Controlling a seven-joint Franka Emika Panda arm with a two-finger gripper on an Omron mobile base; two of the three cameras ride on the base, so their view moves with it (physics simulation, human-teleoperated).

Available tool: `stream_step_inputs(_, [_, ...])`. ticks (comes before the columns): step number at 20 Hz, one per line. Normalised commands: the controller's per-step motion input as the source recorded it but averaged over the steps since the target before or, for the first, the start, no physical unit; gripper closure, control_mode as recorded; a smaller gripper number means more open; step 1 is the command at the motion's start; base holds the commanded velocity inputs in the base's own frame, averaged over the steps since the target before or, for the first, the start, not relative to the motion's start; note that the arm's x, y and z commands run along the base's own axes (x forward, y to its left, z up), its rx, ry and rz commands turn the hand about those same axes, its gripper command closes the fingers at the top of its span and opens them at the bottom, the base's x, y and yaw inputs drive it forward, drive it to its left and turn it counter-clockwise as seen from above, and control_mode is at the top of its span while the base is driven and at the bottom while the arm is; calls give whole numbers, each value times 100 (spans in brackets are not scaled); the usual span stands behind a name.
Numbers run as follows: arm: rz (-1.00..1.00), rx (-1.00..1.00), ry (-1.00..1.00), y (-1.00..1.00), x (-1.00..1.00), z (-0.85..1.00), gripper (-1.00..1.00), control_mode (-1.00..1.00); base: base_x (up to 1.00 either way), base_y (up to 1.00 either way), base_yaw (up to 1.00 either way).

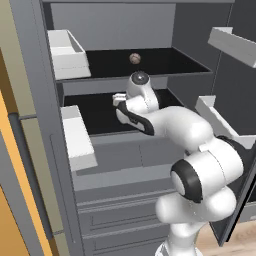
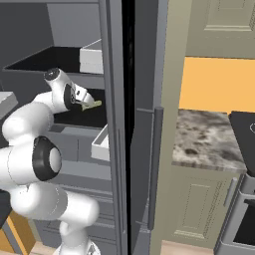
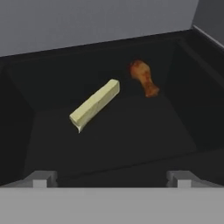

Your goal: Pick the egg and butter from the fridge and place them by the bowl for mixing.

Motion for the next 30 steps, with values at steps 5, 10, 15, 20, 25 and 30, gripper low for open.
stream_step_inputs(5, [0,0,0,0,28,-38,-100,-100,0,0,0])
stream_step_inputs(10, [0,0,-2,3,21,-33,-100,-100,0,0,0])
stream_step_inputs(15, [0,4,-5,8,30,-6,-100,-100,0,0,0])
stream_step_inputs(20, [0,4,0,12,33,-8,-100,-100,0,0,0])
stream_step_inputs(25, [0,1,-1,4,32,-14,-100,-100,0,0,0])
stream_step_inputs(30, [0,0,-1,7,34,-7,-100,-100,0,0,0])
